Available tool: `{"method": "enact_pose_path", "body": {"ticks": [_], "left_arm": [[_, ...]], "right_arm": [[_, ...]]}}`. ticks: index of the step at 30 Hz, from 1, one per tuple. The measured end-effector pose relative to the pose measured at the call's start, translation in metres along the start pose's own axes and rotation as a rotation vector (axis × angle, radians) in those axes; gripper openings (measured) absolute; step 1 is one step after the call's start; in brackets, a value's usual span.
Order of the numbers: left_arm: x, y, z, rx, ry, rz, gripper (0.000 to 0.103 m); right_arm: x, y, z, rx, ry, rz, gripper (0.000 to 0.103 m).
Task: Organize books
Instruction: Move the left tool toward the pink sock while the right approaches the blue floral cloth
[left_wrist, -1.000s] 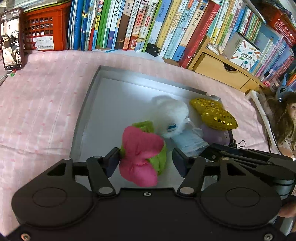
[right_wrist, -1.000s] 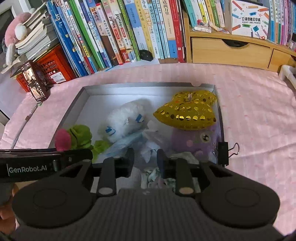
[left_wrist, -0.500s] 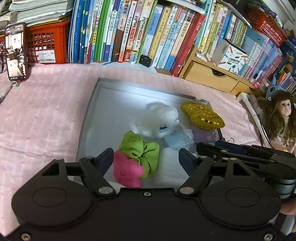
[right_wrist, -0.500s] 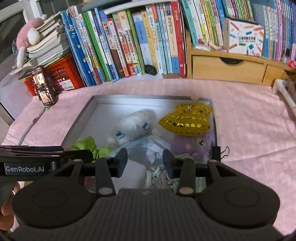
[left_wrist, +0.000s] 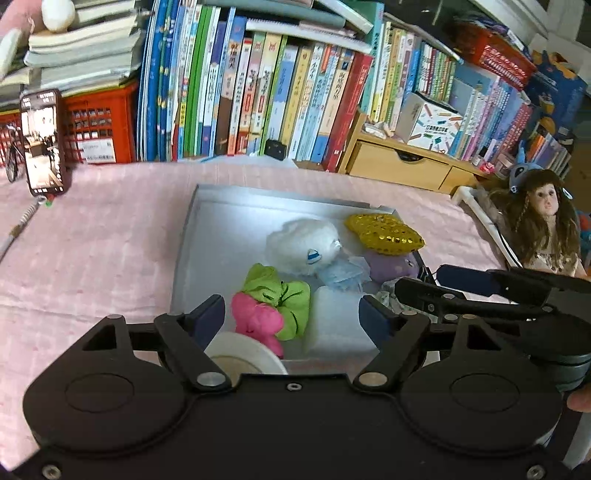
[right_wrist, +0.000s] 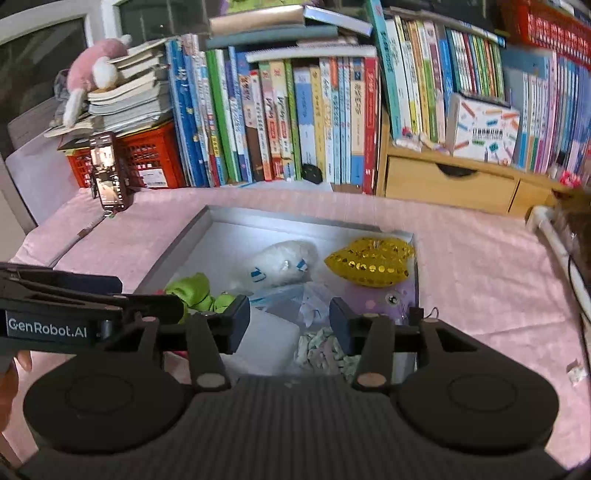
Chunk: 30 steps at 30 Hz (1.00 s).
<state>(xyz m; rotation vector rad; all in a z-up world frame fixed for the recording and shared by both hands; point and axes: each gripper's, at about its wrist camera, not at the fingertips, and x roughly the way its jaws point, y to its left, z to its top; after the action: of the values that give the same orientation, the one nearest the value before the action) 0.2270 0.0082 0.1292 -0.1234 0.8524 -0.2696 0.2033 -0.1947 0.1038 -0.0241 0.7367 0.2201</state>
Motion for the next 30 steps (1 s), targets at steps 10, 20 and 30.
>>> {"method": "enact_pose_path", "body": {"ticks": [10, 20, 30], "left_arm": [[-0.035, 0.006, -0.022, 0.051, -0.073, -0.016, 0.081], [-0.066, 0.018, -0.056, 0.101, -0.125, -0.009, 0.085], [-0.088, 0.048, -0.087, 0.099, -0.162, 0.042, 0.087]], "right_arm": [[-0.023, 0.016, -0.01, -0.054, -0.056, 0.01, 0.066], [-0.045, 0.032, -0.033, -0.065, -0.112, 0.073, 0.071], [-0.055, 0.047, -0.066, -0.09, -0.161, 0.099, 0.082]]}}
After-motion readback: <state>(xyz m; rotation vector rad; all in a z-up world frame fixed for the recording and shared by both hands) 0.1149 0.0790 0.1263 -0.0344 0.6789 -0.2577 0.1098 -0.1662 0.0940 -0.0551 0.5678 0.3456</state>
